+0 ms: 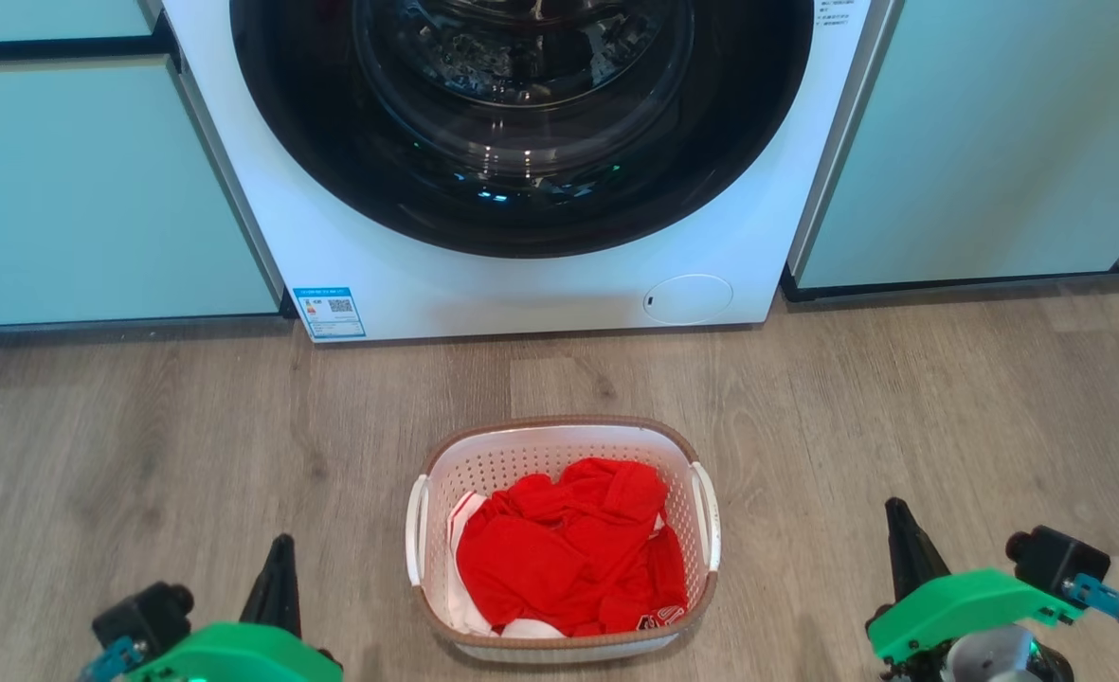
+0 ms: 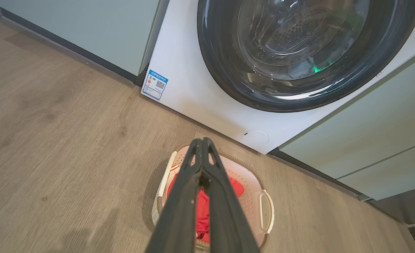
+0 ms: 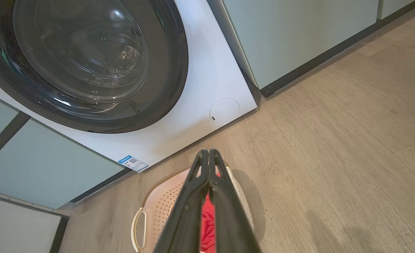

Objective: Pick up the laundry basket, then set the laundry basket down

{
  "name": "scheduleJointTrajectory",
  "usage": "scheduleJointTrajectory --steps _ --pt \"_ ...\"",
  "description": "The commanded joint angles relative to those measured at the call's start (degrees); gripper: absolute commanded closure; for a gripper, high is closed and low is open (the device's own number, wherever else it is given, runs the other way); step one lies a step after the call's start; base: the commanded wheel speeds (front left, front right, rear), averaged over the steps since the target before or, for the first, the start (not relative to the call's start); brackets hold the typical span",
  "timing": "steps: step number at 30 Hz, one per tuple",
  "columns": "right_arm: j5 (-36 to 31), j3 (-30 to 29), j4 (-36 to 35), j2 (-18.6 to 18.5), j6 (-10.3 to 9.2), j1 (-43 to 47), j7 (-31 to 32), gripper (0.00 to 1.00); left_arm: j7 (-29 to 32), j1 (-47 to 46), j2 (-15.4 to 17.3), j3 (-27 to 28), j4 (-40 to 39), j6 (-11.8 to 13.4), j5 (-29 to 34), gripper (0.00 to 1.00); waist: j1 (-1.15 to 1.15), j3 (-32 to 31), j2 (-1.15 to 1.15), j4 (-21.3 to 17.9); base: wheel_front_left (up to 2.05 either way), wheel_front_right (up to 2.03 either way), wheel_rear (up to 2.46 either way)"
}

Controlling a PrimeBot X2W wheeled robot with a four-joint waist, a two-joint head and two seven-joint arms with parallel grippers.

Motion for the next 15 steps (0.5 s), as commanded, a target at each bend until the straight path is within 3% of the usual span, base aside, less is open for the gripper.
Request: scheduleJointTrajectory --steps 1,15 --pt "1.19 0.02 -2.12 -1.13 0.05 -3.17 0.15 1.00 0.08 -3.40 0.44 1.61 -1.62 -0.37 -1.11 1.00 0.00 0.01 0.00 0.00 0.00 0.00 0.00" --pt "10.11 -1.27 -2.59 -1.32 0.07 -3.87 2.29 1.00 2.31 -5.12 0.45 3.23 -1.26 -1.47 -10.39 1.00 0.00 0.20 0.00 0.08 0.00 0.00 0.00"
